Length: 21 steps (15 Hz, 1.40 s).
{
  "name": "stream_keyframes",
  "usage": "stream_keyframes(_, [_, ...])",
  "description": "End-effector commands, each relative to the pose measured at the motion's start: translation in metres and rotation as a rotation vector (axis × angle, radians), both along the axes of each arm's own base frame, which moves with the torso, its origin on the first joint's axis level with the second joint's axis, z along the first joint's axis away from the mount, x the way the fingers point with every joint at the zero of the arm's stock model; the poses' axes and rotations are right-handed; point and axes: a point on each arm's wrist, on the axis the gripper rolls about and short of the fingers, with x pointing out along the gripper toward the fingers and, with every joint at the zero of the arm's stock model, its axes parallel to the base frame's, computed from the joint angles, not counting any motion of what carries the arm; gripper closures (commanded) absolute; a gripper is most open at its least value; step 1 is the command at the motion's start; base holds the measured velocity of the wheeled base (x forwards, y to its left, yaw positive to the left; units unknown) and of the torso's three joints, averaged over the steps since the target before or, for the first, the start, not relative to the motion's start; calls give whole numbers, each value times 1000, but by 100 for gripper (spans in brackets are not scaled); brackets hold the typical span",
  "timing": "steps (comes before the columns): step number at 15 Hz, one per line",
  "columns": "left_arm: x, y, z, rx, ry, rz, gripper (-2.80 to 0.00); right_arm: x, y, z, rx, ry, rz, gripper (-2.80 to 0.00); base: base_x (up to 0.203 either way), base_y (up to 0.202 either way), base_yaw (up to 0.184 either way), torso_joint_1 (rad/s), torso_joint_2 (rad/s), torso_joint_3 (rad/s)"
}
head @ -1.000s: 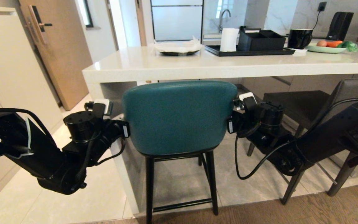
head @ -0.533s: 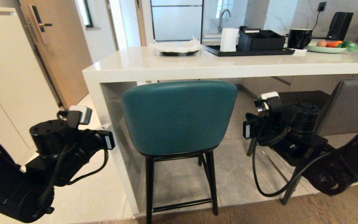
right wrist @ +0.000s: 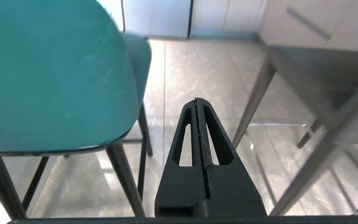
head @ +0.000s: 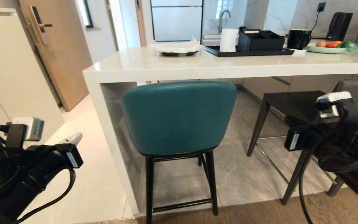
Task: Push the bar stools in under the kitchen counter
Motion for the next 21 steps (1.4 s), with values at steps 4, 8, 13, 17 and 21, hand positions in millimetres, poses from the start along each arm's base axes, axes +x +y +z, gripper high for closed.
stream_keyframes(4, [-77,17,55,-41,-195,71,0,-94,-50,54,65,-193,-117,0,0,0,0,0,0,0])
stream_keyframes(8, [-135,36,84,-49,-208,199,0,-153,-75,60,59,-247,-256,0,0,0,0,0,0,0])
stream_keyframes(13, [-208,41,76,-56,-300,241,0,-226,-84,56,36,-265,-385,0,0,0,0,0,0,0])
stream_keyframes(17, [-242,42,61,-38,-258,236,0,-255,-84,44,10,-276,-379,0,0,0,0,0,0,0])
stream_keyframes(21, [-256,40,40,23,-264,281,0,-279,-80,31,-55,-349,-230,0,0,0,0,0,0,0])
